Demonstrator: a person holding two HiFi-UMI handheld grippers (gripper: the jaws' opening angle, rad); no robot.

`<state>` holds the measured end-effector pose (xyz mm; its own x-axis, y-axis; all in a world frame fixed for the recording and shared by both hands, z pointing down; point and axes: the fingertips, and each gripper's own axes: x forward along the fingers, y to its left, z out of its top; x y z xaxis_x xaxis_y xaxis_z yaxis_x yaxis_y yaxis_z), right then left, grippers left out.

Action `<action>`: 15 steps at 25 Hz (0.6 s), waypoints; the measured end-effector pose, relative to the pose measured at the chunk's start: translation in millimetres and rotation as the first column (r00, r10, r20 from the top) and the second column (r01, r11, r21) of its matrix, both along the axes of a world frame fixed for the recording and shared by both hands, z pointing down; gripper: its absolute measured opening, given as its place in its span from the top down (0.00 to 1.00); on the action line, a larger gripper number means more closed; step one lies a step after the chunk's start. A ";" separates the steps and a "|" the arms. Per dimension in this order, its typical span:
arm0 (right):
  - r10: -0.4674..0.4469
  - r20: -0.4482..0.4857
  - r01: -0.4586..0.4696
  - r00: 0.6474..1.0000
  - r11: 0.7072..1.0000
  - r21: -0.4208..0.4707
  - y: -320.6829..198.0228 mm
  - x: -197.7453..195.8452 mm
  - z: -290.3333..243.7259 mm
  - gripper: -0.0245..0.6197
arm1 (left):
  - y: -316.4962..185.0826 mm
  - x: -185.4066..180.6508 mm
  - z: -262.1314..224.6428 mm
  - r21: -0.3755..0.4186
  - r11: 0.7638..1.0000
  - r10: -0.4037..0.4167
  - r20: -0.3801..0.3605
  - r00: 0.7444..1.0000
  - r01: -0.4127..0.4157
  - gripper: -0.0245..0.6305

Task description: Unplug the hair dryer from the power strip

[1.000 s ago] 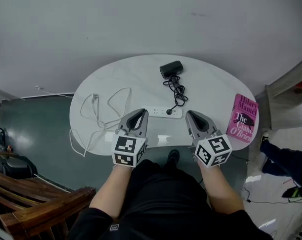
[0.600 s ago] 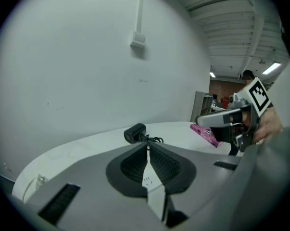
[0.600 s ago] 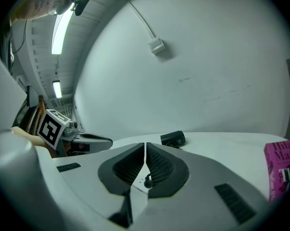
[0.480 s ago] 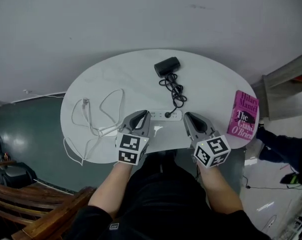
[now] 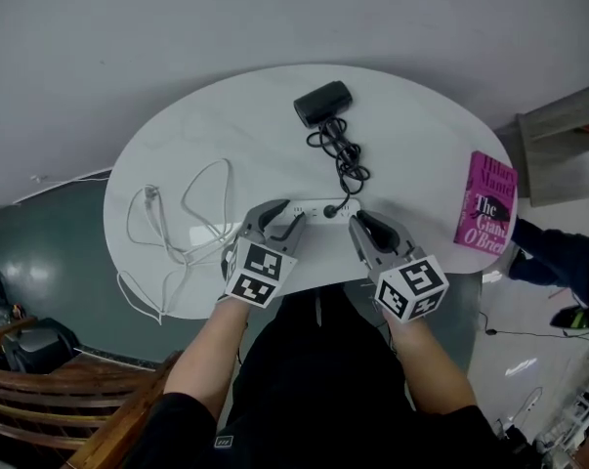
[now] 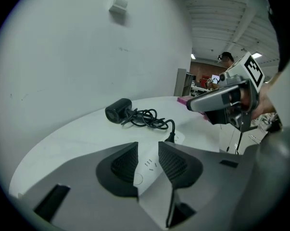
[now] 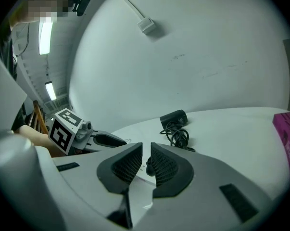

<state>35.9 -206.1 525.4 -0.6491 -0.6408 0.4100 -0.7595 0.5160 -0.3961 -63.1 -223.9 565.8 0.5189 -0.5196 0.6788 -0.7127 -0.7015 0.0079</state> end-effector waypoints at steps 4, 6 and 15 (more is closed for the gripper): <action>-0.010 0.013 0.010 1.000 0.999 -0.033 2.2 -7.7 14.1 0.90 | 1.6 7.4 18.5 -0.046 0.997 0.068 0.033 0.997 -0.066 0.74; -0.019 0.013 0.020 1.000 0.999 -0.047 2.5 -11.5 21.2 0.89 | 1.8 10.6 26.0 -0.061 0.994 0.089 0.043 0.995 -0.086 0.74; -0.035 -0.010 0.034 0.999 0.996 -0.083 -2.1 -19.0 42.5 0.77 | 4.2 20.9 41.3 -0.075 0.986 0.151 0.043 0.988 -0.148 0.73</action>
<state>16.9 -208.2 567.8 -0.6651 -0.5816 0.4683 -0.7466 0.5081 -0.4295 -42.2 -219.8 607.1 0.5531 -0.3881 0.7372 -0.6005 -0.7990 0.0299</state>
